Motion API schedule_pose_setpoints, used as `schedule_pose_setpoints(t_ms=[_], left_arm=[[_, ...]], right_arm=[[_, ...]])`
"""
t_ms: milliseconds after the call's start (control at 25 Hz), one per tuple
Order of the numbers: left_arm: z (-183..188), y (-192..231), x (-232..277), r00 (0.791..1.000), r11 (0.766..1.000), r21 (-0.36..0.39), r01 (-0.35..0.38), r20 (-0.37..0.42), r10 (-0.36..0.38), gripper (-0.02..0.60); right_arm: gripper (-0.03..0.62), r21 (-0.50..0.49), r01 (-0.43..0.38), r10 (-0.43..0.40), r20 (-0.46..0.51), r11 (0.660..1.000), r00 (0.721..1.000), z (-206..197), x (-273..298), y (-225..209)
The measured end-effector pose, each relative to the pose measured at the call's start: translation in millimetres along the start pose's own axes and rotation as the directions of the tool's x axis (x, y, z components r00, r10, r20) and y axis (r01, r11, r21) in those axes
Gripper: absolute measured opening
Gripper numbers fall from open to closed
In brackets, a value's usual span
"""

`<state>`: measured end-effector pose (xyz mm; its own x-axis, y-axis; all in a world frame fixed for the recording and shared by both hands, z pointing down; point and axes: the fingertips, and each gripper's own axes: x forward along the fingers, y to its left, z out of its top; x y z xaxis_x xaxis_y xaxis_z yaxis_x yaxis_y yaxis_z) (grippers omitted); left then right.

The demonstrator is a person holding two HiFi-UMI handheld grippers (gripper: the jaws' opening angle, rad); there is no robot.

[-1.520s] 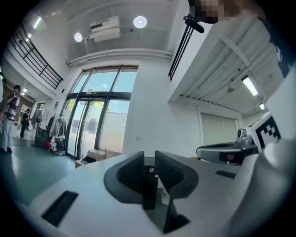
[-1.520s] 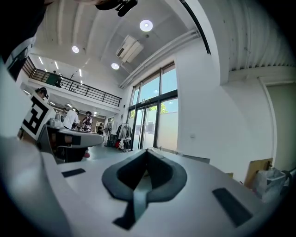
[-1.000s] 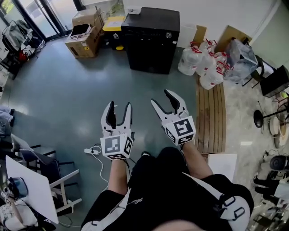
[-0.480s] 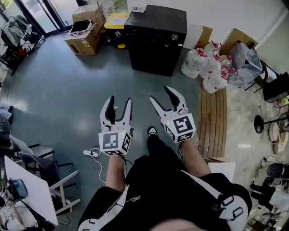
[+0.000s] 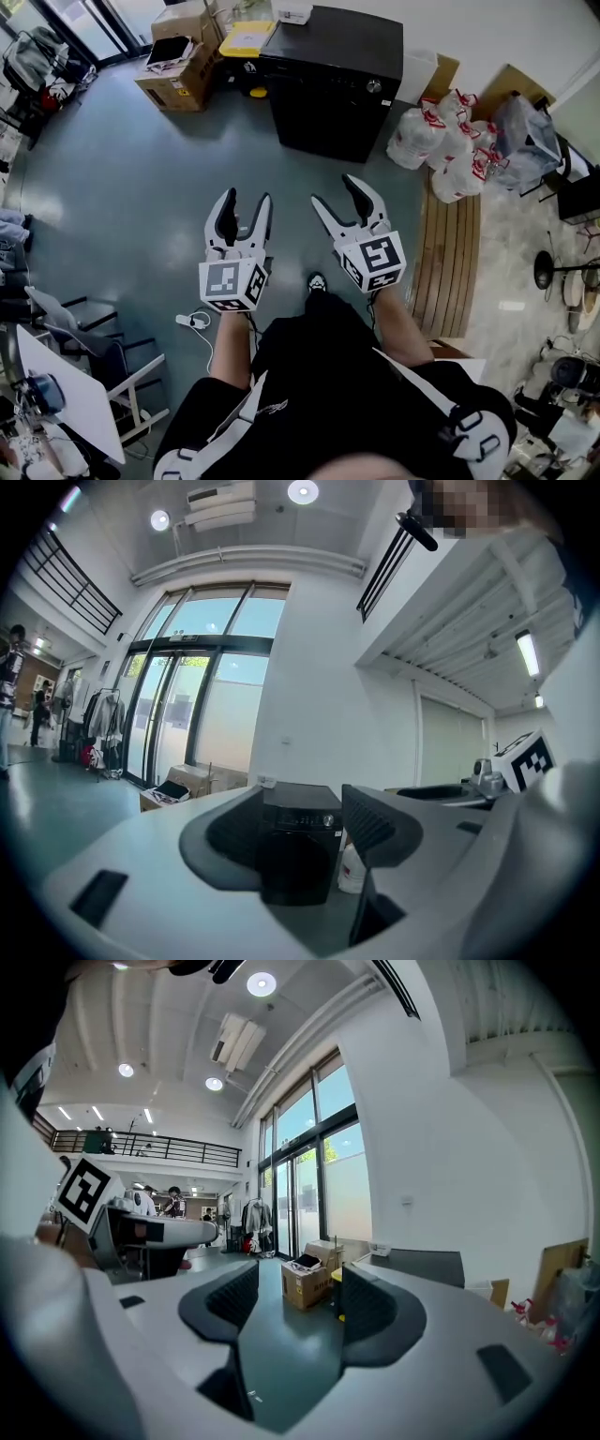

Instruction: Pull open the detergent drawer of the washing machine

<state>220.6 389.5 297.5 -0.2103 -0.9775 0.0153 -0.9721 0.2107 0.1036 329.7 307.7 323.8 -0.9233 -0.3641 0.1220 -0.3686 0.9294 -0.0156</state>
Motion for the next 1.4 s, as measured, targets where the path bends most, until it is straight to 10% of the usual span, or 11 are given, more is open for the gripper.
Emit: schedule_pose_setpoints(t_ms=[600, 1400], left_arm=[[-18.6, 30.9, 108.8, 1.0, 1.0, -0.03, 0.001, -0.031, -0.002, 0.25], [-38.1, 220.3, 301.6, 0.958, 0.97, -0.085, 0.228, -0.157, -0.239, 0.25]], right_arm=[[0.275, 0.027, 0.003, -0.001, -0.042, 1.0, 0.999, -20.1, 84.3, -70.9], [0.273, 0.037, 0.148, -0.136, -0.226, 0.988, 0.965, -40.7, 342.9, -115.0]])
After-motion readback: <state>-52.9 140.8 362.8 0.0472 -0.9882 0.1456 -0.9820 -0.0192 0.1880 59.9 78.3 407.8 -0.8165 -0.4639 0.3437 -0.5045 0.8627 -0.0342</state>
